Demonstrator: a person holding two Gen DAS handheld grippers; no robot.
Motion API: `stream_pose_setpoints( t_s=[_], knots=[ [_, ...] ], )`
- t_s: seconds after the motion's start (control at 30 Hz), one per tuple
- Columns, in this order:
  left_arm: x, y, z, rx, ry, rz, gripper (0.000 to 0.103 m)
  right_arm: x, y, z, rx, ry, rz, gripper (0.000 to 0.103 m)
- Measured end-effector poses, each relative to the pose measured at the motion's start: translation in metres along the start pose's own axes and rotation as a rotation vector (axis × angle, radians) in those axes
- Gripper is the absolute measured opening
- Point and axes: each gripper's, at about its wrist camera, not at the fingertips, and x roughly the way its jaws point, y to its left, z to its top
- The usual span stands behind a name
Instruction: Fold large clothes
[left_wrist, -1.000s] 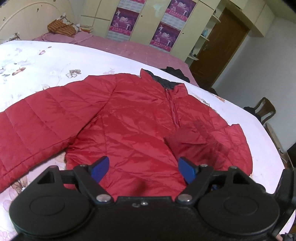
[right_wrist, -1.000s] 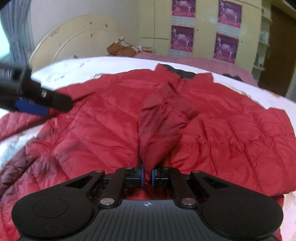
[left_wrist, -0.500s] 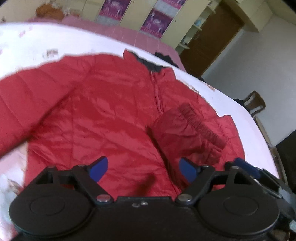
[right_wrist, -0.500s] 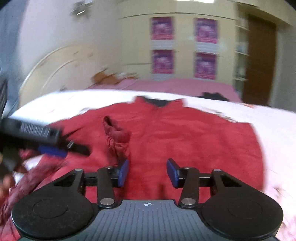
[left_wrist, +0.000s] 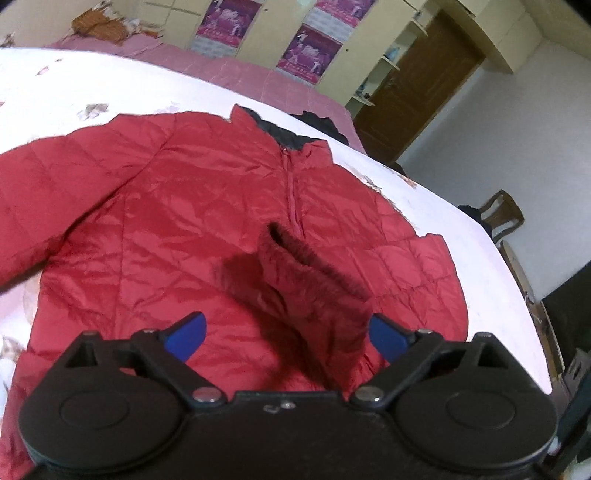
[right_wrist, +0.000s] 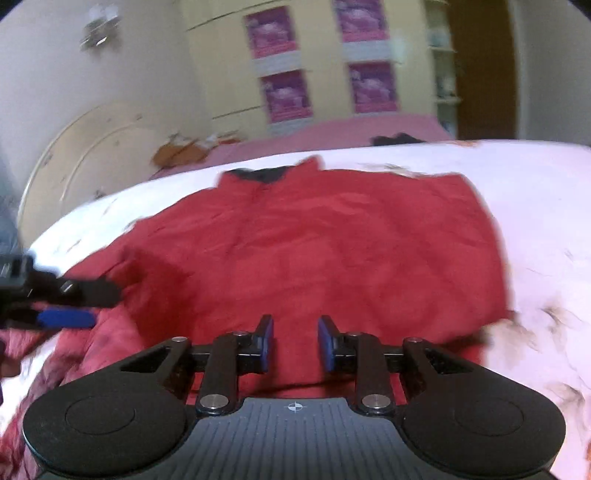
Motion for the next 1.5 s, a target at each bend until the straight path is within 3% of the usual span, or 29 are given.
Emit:
stream_pose_setpoints(
  t_s=[0.07,0.17,0.23,0.37,0.4,0.47,0.57,0.77,1.03,1.13,1.27,1.33,1.37,1.43,1.5],
  knots=[
    [-0.007,0.004,-0.003,-0.025,-0.016,-0.012,0.100,-0.006,-0.007,0.003,0.019,-0.017,-0.003,0.027],
    [-0.005,0.007,-0.006,-0.040,-0.016,-0.033,0.100,-0.010,-0.032,0.009,0.064,-0.034,-0.063,0.027],
    [0.005,0.004,-0.007,-0.012,0.009,0.001,0.095,-0.021,-0.056,0.009,0.126,-0.046,-0.110,0.027],
    [0.033,0.015,-0.004,-0.035,0.067,0.060,0.067,-0.040,-0.087,0.014,0.212,-0.057,-0.175,0.028],
    [0.035,0.017,-0.003,-0.037,0.055,0.042,0.044,-0.044,-0.092,0.014,0.216,-0.059,-0.184,0.028],
    [0.040,0.020,0.005,-0.038,0.037,0.006,0.018,-0.037,-0.098,0.022,0.217,-0.059,-0.205,0.028],
    [0.039,0.019,0.029,0.006,-0.041,-0.003,0.010,-0.039,-0.107,0.023,0.244,-0.065,-0.239,0.027],
    [0.015,0.041,0.076,0.040,-0.175,0.064,0.009,-0.032,-0.120,0.033,0.286,-0.074,-0.261,0.028],
    [0.039,0.061,0.069,0.039,-0.102,0.117,0.009,0.011,-0.108,0.049,0.233,-0.027,-0.203,0.027],
    [0.045,0.068,0.070,0.051,-0.111,0.125,0.009,0.030,-0.100,0.061,0.191,-0.016,-0.177,0.006],
    [0.056,0.074,0.070,0.058,-0.082,0.140,0.009,0.061,-0.099,0.069,0.146,0.019,-0.190,0.006],
    [0.063,0.079,0.070,0.077,-0.053,0.150,0.019,0.081,-0.109,0.065,0.156,0.103,-0.235,0.006],
    [0.061,0.080,0.070,0.082,-0.052,0.165,0.029,0.086,-0.114,0.062,0.168,0.130,-0.238,0.006],
    [0.046,0.080,0.069,0.095,-0.097,0.212,0.044,0.079,-0.116,0.064,0.163,0.112,-0.231,0.006],
    [0.026,0.075,0.069,0.118,-0.173,0.238,0.048,0.063,-0.115,0.070,0.159,0.046,-0.214,0.006]
  ],
)
